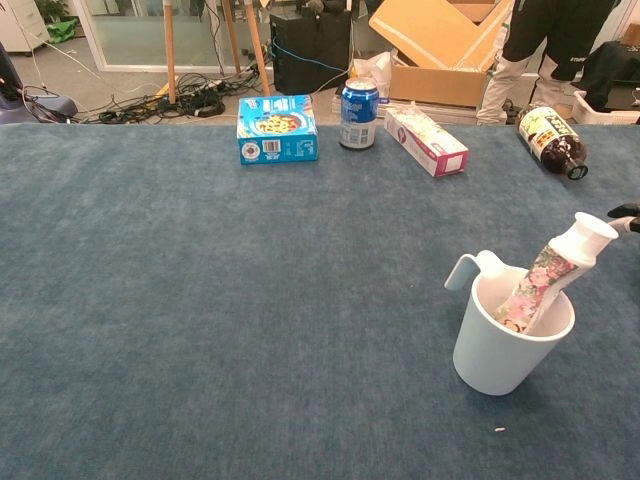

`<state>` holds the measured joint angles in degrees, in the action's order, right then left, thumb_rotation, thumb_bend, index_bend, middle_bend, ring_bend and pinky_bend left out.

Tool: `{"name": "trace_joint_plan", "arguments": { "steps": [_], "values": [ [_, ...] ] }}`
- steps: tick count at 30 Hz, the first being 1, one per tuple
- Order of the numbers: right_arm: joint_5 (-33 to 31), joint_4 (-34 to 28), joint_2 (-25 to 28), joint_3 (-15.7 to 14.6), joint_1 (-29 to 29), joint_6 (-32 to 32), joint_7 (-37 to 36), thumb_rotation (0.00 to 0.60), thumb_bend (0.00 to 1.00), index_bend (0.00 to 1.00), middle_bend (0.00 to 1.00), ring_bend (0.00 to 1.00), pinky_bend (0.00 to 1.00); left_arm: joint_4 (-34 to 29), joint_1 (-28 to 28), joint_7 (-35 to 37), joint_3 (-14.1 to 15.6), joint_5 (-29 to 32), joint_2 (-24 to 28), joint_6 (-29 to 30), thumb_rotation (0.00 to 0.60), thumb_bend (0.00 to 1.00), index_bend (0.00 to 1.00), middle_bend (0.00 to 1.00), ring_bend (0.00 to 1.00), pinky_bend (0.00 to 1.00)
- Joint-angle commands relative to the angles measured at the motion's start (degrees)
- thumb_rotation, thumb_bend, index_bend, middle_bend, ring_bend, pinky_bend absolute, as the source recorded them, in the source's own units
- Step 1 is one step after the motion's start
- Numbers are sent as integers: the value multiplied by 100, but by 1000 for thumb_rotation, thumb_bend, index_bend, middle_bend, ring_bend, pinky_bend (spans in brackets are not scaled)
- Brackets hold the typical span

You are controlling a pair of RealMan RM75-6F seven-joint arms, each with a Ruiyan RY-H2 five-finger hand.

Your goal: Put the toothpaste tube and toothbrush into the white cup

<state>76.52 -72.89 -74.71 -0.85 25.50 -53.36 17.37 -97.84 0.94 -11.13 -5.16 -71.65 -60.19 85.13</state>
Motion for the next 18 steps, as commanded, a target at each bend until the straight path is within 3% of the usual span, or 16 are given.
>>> {"name": "trace_joint_plan", "arguments": {
  "steps": [1, 18],
  "values": [
    [-2, 43, -38, 3, 13, 27, -13, 600, 0, 130, 0, 0, 66, -3, -1, 2, 0, -1, 1, 2, 600, 106, 539, 330, 359, 409],
    [59, 258, -320, 57, 150, 159, -93, 600, 0, 130, 0, 0, 66, -22, -7, 7, 9, -25, 13, 15, 600, 105, 540, 330, 359, 409]
  ]
}}
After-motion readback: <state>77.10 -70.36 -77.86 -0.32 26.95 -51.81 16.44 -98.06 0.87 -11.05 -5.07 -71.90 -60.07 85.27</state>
